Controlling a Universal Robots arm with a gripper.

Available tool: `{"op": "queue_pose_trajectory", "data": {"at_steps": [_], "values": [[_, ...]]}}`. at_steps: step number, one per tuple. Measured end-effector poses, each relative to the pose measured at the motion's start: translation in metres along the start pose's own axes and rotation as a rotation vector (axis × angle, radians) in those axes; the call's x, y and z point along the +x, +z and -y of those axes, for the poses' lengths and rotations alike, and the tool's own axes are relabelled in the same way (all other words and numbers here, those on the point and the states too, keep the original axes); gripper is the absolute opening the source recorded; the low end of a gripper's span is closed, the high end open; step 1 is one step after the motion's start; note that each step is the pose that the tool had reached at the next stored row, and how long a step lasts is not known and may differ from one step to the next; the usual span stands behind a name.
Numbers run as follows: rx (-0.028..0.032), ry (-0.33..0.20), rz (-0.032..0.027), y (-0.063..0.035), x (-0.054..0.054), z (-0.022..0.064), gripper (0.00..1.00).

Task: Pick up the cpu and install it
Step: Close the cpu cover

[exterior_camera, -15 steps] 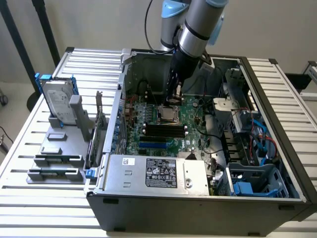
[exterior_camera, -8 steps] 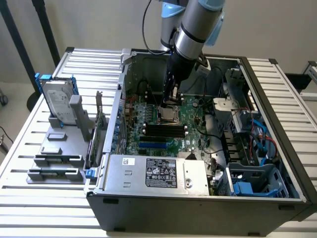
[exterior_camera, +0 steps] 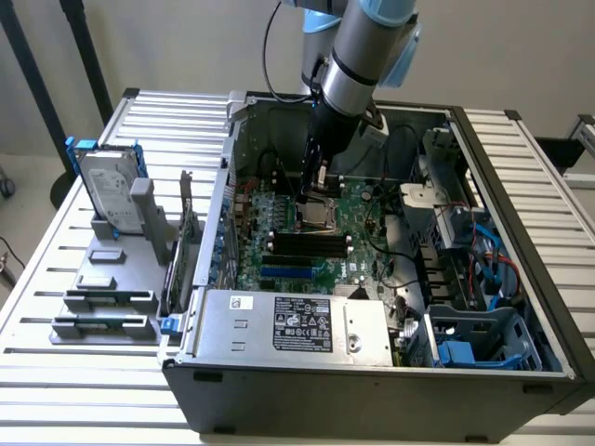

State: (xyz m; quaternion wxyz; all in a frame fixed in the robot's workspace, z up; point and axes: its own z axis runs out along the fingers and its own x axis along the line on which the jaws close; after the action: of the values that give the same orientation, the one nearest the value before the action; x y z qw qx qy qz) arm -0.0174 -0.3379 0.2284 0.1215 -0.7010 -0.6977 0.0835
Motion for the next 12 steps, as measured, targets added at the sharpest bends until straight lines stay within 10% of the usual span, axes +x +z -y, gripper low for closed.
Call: {"op": "queue_pose_trajectory", "data": {"at_steps": [12], "values": [[-0.0008, -0.006, -0.0204, 0.0162, 0.001, -0.0021, 0.11]]}}
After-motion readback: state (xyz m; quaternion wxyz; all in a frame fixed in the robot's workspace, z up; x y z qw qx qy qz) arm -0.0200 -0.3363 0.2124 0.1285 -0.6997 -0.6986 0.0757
